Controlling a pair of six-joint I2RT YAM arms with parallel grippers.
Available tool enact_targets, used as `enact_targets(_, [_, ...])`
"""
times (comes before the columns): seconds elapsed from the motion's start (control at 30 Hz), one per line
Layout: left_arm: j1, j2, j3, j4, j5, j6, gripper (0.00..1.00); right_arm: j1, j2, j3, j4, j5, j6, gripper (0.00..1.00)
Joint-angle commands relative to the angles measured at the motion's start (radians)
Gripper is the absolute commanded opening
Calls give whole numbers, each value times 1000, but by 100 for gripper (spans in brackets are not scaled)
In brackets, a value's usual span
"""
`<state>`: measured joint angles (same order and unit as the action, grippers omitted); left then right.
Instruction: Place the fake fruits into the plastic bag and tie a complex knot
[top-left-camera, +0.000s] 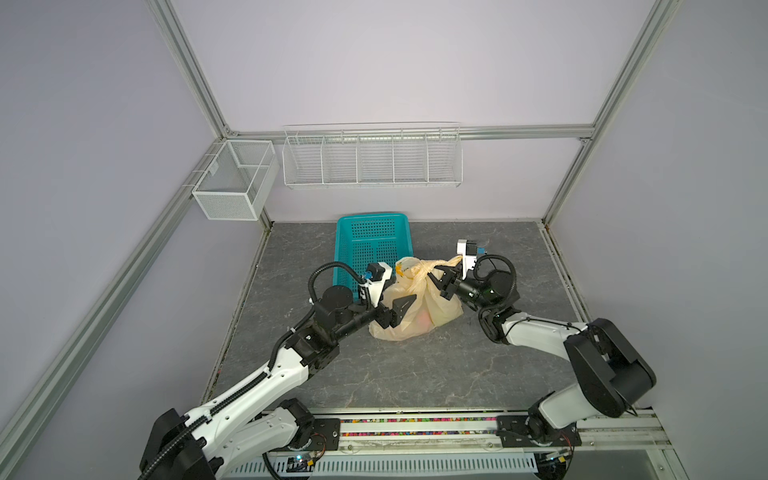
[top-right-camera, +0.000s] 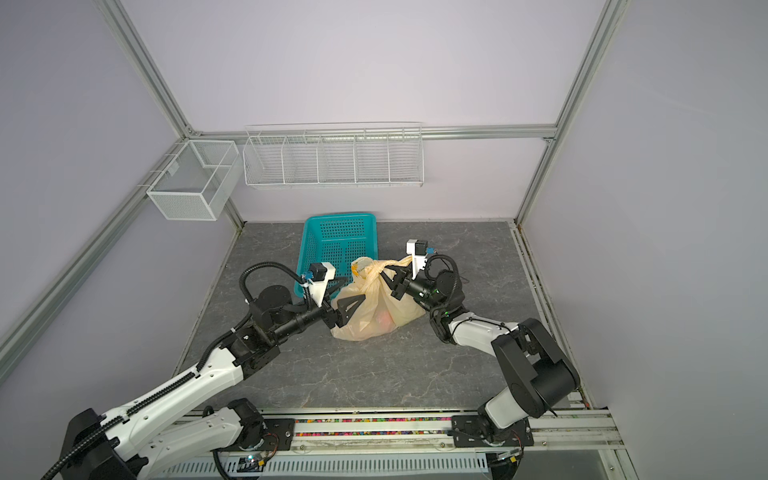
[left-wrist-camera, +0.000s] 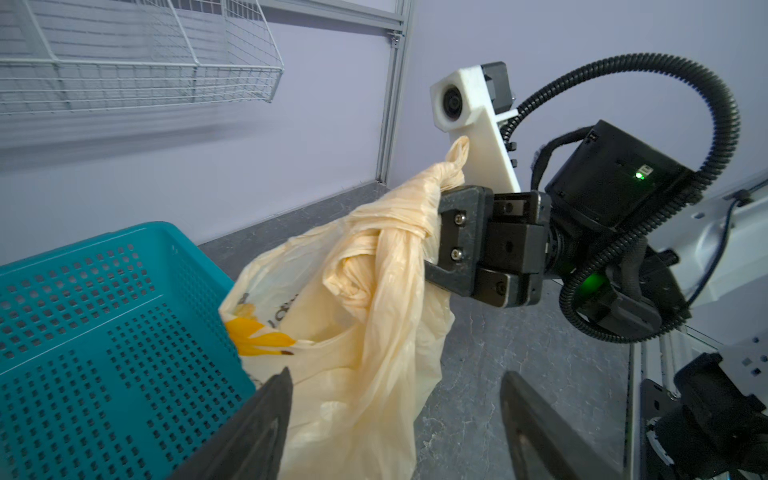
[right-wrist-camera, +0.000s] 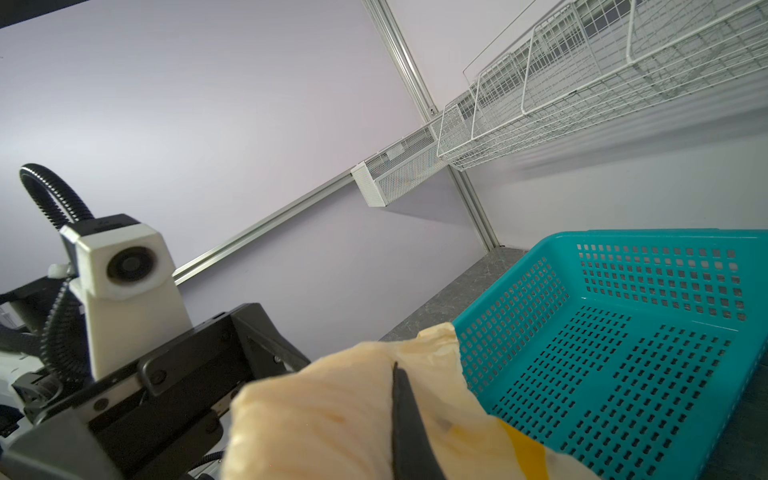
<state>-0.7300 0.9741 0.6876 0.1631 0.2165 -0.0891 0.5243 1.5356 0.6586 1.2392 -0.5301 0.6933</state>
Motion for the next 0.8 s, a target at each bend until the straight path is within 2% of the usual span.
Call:
enact_targets(0.0, [65,-22,61,-114,-2,13,64,-12,-17,17,32,-58,-26,7])
enact_targets(0.17, [78,43,170,-247,-27,130,45,-12,-8,33,35,-71,-18,7])
enact_targets(0.4, [76,171,239,-289,2,248,32,-8,-3,51,38,-79,1,7])
enact_targets(0.57, [70,215,233,-197,72,241,29,2,1,59,31,-84,2,7])
enact_targets(0.77, [45,248,221,-133,95,238,27,5,7,59,32,-94,7,7])
